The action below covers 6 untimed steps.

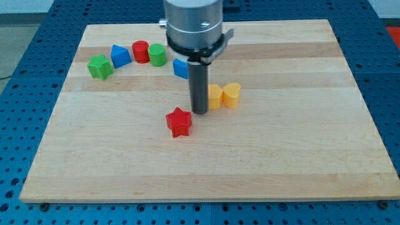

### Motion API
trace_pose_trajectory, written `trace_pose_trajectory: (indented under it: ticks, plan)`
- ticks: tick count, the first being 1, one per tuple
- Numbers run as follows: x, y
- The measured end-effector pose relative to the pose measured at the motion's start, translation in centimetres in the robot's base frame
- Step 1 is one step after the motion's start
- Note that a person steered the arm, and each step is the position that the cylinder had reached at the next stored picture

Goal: Move the cube close to the red star

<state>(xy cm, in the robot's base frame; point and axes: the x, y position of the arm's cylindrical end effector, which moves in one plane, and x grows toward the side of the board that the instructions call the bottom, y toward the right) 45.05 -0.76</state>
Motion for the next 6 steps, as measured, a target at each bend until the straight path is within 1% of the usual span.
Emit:
trace_pose_trajectory:
  ticks: [1,2,3,4,5,6]
  plan:
    - [-1.6,3.4]
    - [-1.6,2.8]
    - [-2.1,-1.5]
    - [-5.7,-2.5]
    - [-7.3,-2.3]
    - [-6.4,1.7]
